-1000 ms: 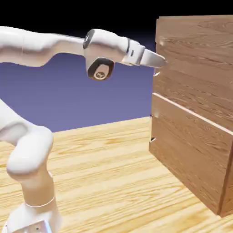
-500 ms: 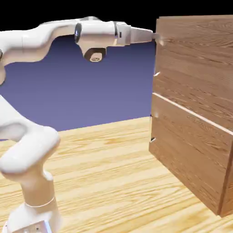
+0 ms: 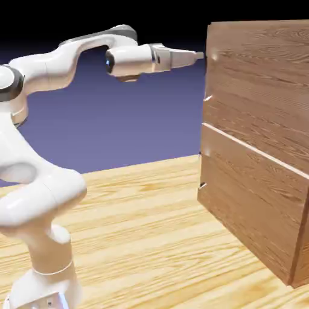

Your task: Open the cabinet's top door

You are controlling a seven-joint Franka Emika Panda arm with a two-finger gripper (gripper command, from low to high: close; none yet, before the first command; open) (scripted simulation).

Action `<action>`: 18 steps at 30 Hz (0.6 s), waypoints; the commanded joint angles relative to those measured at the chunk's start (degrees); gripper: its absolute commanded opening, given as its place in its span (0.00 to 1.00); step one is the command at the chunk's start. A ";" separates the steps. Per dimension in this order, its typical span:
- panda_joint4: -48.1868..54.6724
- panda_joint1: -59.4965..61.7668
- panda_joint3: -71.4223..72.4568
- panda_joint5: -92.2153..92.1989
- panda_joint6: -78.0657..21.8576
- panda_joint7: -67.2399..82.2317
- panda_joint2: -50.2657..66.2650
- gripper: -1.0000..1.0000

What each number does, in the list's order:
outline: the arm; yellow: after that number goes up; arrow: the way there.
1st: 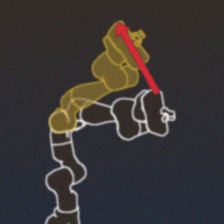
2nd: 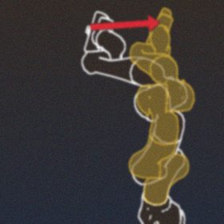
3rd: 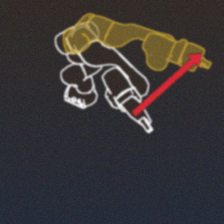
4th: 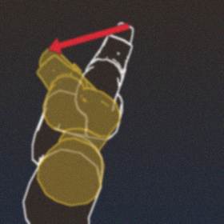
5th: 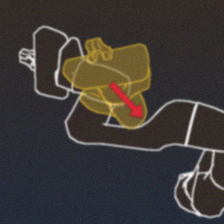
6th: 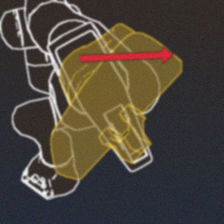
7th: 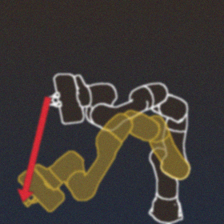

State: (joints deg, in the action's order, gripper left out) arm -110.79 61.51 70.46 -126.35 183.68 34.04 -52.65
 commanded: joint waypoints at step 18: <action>13.76 17.44 14.58 -16.74 0.01 9.94 -1.78 0.00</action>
State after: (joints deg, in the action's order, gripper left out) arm -97.03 78.95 85.04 -143.09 183.68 43.98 -54.44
